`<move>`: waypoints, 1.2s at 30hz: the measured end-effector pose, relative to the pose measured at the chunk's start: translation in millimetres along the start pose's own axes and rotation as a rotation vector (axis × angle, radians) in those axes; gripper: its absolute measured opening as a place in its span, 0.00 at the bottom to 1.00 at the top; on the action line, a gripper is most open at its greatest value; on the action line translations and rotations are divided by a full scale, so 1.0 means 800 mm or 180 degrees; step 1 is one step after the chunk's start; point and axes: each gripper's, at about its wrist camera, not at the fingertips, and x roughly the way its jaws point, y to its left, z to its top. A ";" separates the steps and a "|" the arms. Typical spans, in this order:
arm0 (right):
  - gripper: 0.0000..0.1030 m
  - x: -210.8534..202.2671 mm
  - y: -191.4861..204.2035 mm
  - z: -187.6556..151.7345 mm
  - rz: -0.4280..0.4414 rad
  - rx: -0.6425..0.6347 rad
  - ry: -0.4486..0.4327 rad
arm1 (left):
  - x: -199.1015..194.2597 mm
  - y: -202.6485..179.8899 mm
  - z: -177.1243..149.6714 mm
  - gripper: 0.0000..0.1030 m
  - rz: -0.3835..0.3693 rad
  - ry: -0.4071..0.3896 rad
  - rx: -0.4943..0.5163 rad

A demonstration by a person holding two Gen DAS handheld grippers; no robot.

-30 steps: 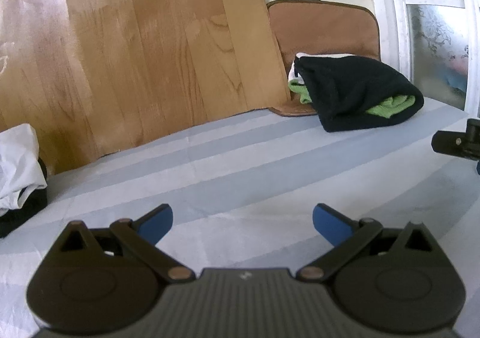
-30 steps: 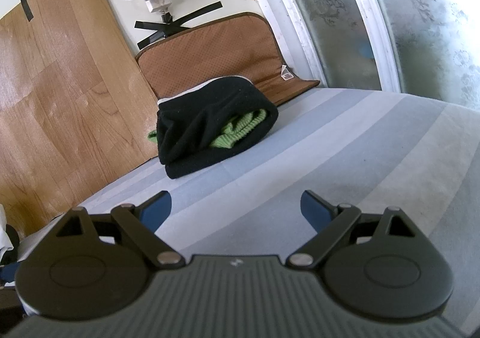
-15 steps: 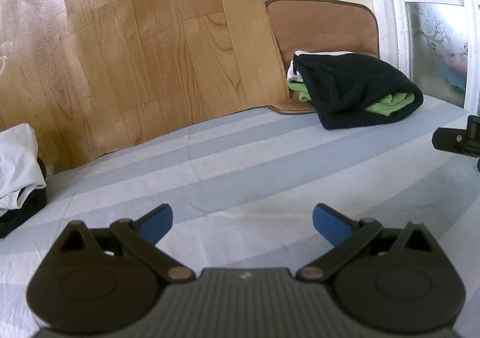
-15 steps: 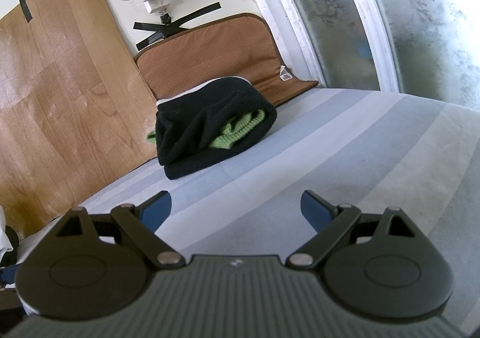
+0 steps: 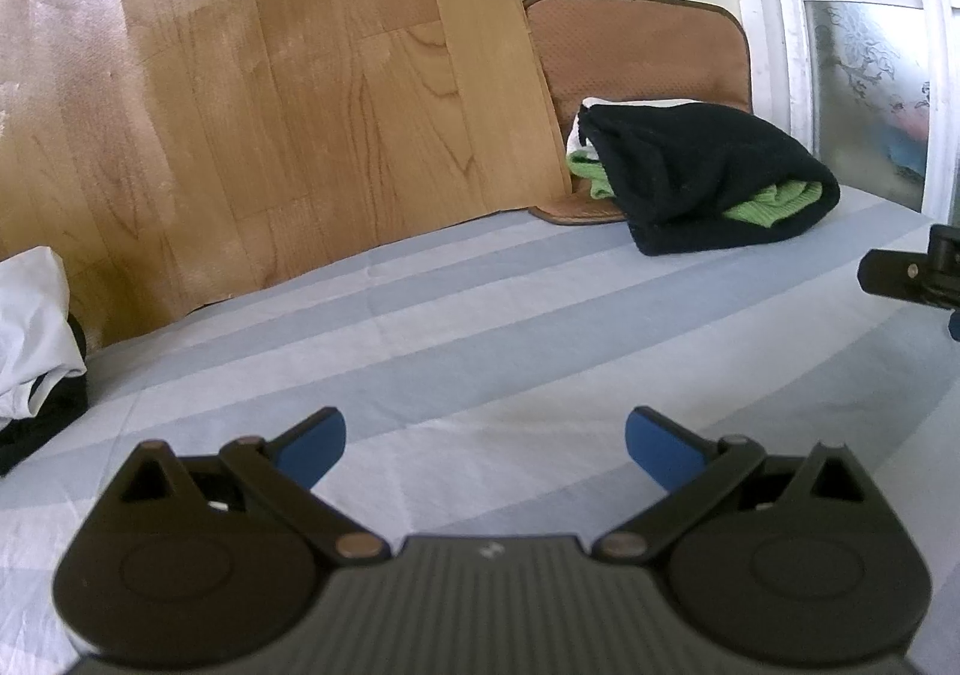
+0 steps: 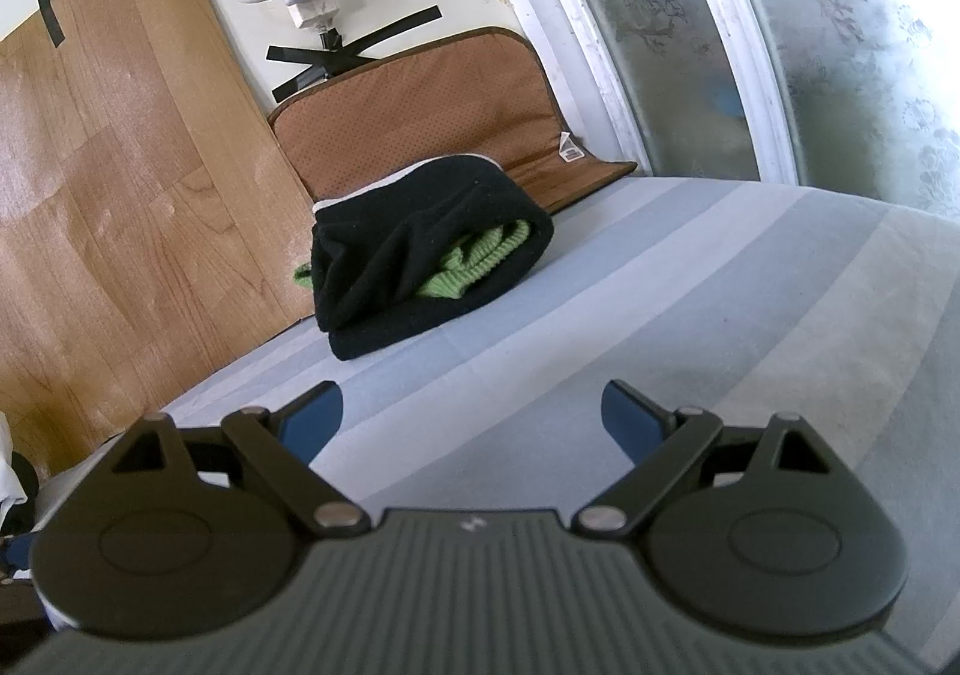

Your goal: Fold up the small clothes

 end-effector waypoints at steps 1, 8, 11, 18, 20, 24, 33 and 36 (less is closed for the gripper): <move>0.92 0.000 0.000 0.000 0.0000 0.0000 0.0001 | 0.000 0.000 0.000 1.00 -0.0002 -0.0002 0.0002; 0.92 -0.001 -0.001 0.001 -0.0002 0.0011 -0.0006 | -0.001 0.000 0.000 1.00 -0.0020 -0.0009 0.0022; 0.92 -0.001 -0.002 0.002 -0.0004 0.0013 -0.0009 | -0.001 0.001 -0.001 1.00 -0.0039 -0.0008 0.0029; 0.92 0.000 -0.002 0.002 -0.0001 0.0012 -0.0002 | -0.001 -0.001 -0.001 1.00 -0.0094 0.0005 0.0051; 0.92 0.000 -0.002 0.003 -0.0003 0.0011 -0.0006 | -0.001 -0.001 -0.001 1.00 -0.0106 0.0008 0.0051; 0.92 0.000 -0.002 0.003 -0.0009 0.0005 0.0027 | 0.000 0.000 -0.001 1.00 -0.0116 0.0018 0.0049; 0.92 0.002 0.001 0.002 -0.0041 -0.0008 0.0044 | 0.002 0.002 0.001 1.00 -0.0126 0.0046 0.0025; 0.92 0.002 0.002 0.002 -0.0050 -0.0012 0.0046 | 0.002 0.002 0.001 1.00 -0.0130 0.0060 0.0014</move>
